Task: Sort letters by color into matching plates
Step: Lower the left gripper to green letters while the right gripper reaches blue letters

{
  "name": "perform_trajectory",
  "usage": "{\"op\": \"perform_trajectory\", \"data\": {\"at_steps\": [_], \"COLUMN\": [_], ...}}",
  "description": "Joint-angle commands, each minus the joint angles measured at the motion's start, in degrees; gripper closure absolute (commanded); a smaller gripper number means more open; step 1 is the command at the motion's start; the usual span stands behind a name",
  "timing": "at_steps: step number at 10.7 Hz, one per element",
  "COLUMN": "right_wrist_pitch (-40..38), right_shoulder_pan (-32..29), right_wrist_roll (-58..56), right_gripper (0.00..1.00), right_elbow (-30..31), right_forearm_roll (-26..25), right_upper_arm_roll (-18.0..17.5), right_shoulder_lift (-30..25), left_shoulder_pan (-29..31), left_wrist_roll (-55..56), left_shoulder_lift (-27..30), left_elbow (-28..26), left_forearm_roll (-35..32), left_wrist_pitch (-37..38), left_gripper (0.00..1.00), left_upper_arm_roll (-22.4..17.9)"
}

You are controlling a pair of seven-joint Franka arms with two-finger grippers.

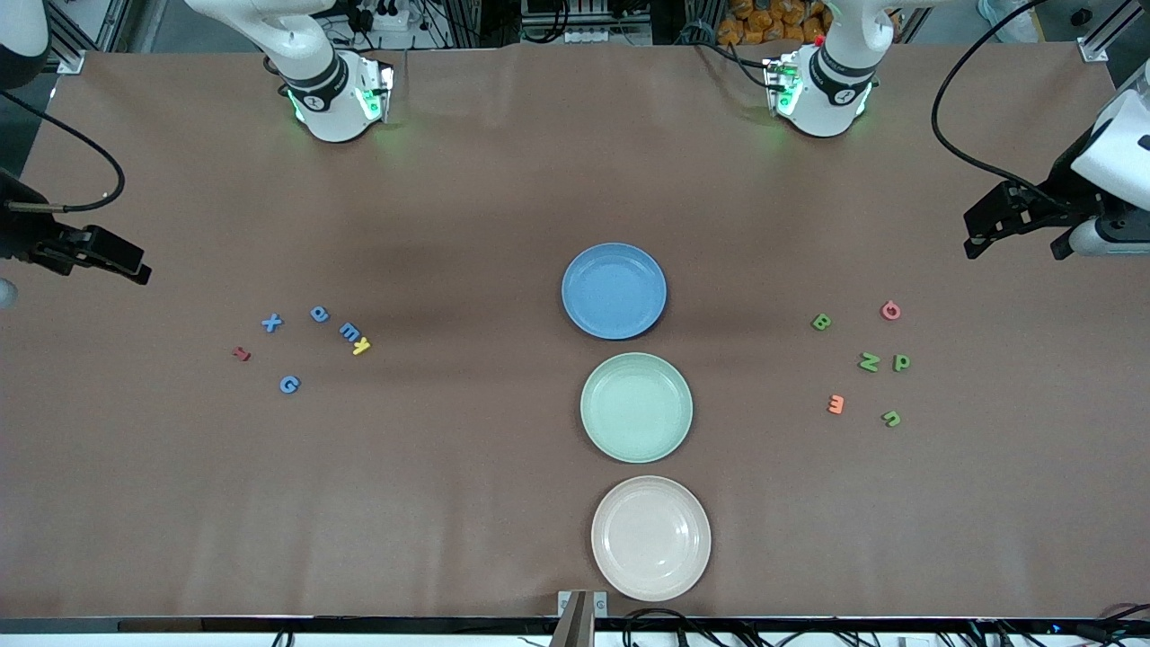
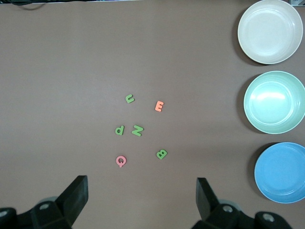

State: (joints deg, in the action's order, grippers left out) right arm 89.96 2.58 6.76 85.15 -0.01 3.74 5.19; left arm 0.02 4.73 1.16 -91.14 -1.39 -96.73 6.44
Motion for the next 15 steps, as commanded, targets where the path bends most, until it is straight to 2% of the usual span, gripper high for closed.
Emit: {"op": "perform_trajectory", "data": {"at_steps": [1, 3, 6, 8, 9, 11, 12, 13, 14, 15], "right_wrist_pitch": [0.3, 0.3, 0.3, 0.4, 0.4, 1.5, 3.0, 6.6, 10.1, 13.2], "right_shoulder_pan": [0.5, 0.5, 0.5, 0.6, 0.8, 1.8, 1.7, 1.4, 0.4, -2.5], "right_wrist_roll": [1.0, 1.0, 1.0, 0.1, 0.0, -2.0, -5.0, -8.3, -12.3, -17.1], "right_gripper": [0.0, 0.0, 0.0, 0.0, 0.0, 0.0, 0.0, 0.0, 0.0, 0.0], "right_elbow": [-0.1, -0.1, -0.1, -0.1, -0.1, 0.5, 1.5, 5.0, 8.5, 11.9], "right_forearm_roll": [-0.8, -0.8, -0.8, -0.7, -0.7, -0.7, -0.7, -0.3, 0.0, 0.4], "right_upper_arm_roll": [0.3, 0.3, 0.3, 0.3, 0.3, 0.2, -0.3, -1.0, -2.7, -5.6], "right_shoulder_lift": [0.0, 0.0, 0.1, 0.4, 1.0, 1.8, 2.5, 2.4, 2.0, 1.8], "left_shoulder_pan": [-0.2, 0.4, 0.8, 4.4, 4.9, 6.5, 6.2, 6.2, 6.4, 6.1], "left_wrist_roll": [-1.2, -1.5, -2.7, -9.4, -10.0, -11.0, -11.7, -11.4, -11.7, -11.5], "left_shoulder_lift": [-0.4, -0.6, -4.4, -5.5, -5.8, -8.8, -10.4, -11.9, -13.0, -12.9], "left_elbow": [1.0, 0.7, 0.3, -3.8, -7.0, -9.8, -10.0, -10.0, -10.2, -12.7], "left_forearm_roll": [0.7, 0.9, 1.3, 1.3, 1.4, 1.1, 0.8, 0.7, 0.7, 0.6], "left_wrist_pitch": [0.7, 0.6, 0.0, -4.7, -8.1, -12.3, -13.9, -14.6, -15.2, -16.5], "left_gripper": [0.0, 0.0, 0.0, 0.0, 0.0, 0.0, 0.0, 0.0, 0.0, 0.0], "left_upper_arm_roll": [-0.2, -0.1, -0.1, -0.1, -0.1, -0.1, -0.1, -0.1, -0.1, -0.1]}}
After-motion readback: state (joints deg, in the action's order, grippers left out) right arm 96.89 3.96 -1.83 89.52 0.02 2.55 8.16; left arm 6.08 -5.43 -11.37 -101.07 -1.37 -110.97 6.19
